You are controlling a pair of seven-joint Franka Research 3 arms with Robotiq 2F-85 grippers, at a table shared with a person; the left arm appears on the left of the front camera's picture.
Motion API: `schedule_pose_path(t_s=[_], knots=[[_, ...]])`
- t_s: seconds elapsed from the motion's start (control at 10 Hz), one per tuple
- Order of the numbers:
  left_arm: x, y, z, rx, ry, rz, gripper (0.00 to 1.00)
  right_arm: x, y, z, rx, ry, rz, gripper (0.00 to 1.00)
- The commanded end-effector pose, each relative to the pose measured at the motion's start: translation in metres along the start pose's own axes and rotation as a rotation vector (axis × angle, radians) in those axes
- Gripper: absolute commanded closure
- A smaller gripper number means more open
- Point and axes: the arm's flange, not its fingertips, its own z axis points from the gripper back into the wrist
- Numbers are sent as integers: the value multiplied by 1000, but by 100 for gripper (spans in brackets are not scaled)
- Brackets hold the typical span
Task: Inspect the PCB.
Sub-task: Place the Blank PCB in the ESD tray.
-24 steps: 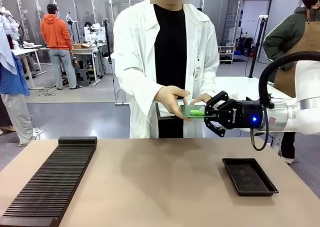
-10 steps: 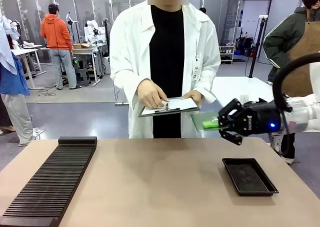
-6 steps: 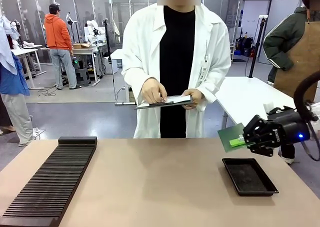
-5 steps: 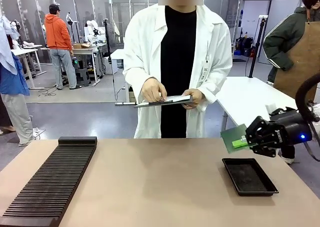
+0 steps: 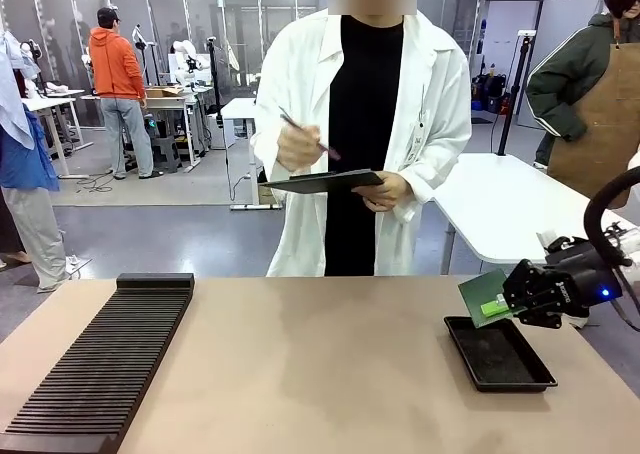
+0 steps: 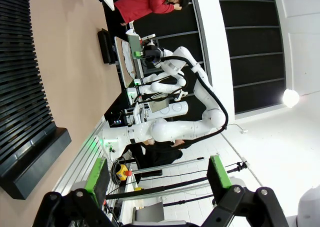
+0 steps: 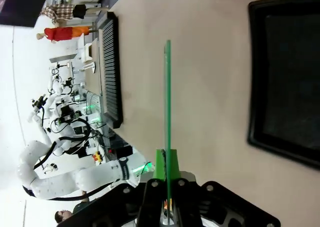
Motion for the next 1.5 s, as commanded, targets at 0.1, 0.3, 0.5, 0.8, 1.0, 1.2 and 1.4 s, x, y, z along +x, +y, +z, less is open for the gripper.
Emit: schedule_pose_path(t_s=[0.1,0.3,0.5,0.8,1.0,1.2,1.4], knots=[[1,-5,-1,7,2,6,0,31,-27,-4,-38,-1,-22,97],[1,-5,-1,7,2,6,0,41,-41,-14,-69,8,-30,97],[1,-5,-1,7,2,6,0,55,-59,-27,-133,9,-44,97],[1,-5,-1,7,2,6,0,58,-69,-40,-174,31,-66,97],[1,-5,-1,7,2,6,0,58,-71,-46,-199,33,-57,97],[1,-5,-1,7,2,6,0,54,-71,-48,-222,34,-55,97],[1,-5,-1,7,2,6,0,52,-70,-50,-258,30,-56,82]])
